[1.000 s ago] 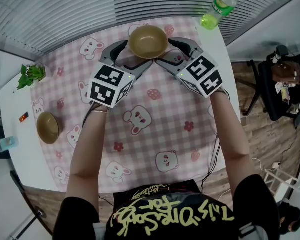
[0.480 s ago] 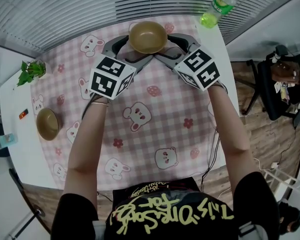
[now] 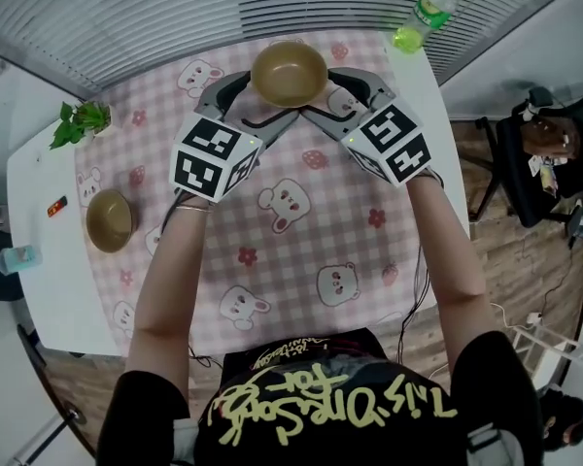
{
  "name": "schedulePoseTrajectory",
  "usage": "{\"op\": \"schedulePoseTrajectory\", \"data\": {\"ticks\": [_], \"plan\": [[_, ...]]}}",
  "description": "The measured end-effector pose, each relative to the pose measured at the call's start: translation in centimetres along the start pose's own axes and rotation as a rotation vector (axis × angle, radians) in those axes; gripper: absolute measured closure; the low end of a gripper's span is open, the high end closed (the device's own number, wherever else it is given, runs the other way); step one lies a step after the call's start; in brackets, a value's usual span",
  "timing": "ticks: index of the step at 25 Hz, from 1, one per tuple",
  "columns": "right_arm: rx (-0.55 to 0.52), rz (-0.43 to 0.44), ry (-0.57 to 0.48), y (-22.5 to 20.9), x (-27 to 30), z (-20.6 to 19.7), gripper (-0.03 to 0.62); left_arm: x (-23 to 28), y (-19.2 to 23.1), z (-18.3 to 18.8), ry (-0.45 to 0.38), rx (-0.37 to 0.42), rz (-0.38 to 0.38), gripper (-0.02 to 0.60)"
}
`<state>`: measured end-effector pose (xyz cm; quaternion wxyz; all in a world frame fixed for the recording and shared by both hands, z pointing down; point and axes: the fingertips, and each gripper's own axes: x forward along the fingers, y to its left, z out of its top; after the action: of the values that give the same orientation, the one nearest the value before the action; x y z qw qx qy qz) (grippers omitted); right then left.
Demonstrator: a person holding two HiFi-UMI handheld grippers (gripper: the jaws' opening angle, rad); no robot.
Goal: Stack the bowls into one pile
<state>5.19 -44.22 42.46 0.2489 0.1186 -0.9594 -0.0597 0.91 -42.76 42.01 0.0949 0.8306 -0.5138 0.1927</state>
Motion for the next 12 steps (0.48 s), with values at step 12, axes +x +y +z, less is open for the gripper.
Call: {"op": "schedulePoseTrajectory", "data": {"ticks": [12], "plan": [[-0.017, -0.052, -0.008, 8.1, -1.8, 5.2, 0.315, -9.6, -1.3, -0.1, -0.042, 0.028, -0.021, 0.195]]}}
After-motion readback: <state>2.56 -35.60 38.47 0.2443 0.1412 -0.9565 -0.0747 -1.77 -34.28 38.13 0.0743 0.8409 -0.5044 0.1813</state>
